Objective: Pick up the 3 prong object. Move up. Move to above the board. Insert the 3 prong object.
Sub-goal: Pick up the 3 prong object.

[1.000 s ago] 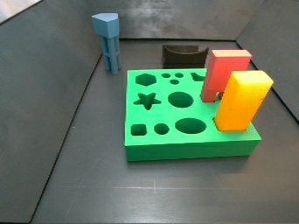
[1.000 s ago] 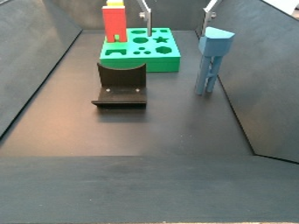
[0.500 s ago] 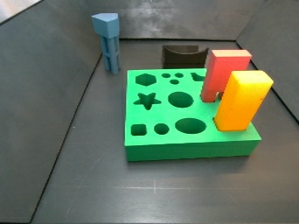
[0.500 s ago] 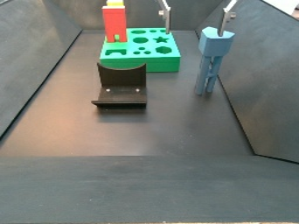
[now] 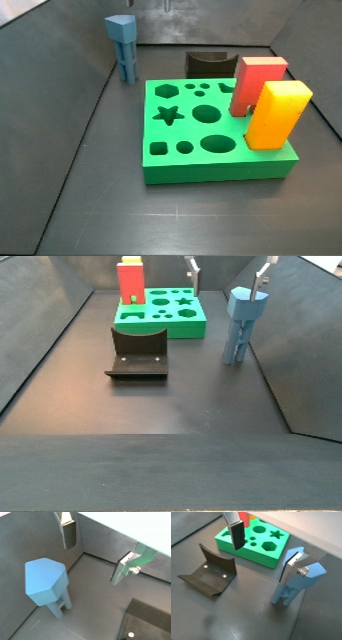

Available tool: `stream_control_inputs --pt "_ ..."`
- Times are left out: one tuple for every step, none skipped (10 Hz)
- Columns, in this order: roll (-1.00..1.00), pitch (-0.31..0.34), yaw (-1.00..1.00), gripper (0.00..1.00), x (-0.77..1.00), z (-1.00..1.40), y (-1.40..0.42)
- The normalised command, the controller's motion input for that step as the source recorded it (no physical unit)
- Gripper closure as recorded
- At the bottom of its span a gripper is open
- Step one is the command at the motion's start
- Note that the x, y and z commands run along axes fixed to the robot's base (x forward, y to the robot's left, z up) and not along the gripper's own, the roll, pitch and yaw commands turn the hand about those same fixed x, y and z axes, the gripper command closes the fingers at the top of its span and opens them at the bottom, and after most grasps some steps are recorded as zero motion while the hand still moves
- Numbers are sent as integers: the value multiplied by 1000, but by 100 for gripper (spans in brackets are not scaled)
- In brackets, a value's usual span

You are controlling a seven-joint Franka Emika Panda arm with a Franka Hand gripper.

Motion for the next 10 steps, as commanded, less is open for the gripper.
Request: stream_control_inputs --pt "104 0 -257 0 -349 -71 -74" --pt "90 -17 -263 0 -337 -103 -91" --pt "99 -19 -266 0 -320 -157 -94" --pt "20 -89 -294 0 -217 -131 -131" --pt "0 -113 -331 0 -203 -137 -146" --pt "13 -113 -329 0 -211 -180 -151" --pt "43 -76 -311 0 -220 -160 -140" --pt "39 -64 -311 0 -180 -120 -149" --pt "4 -93 -331 0 -169 -111 -163" --pt "0 -130 -377 0 -140 -63 -171"
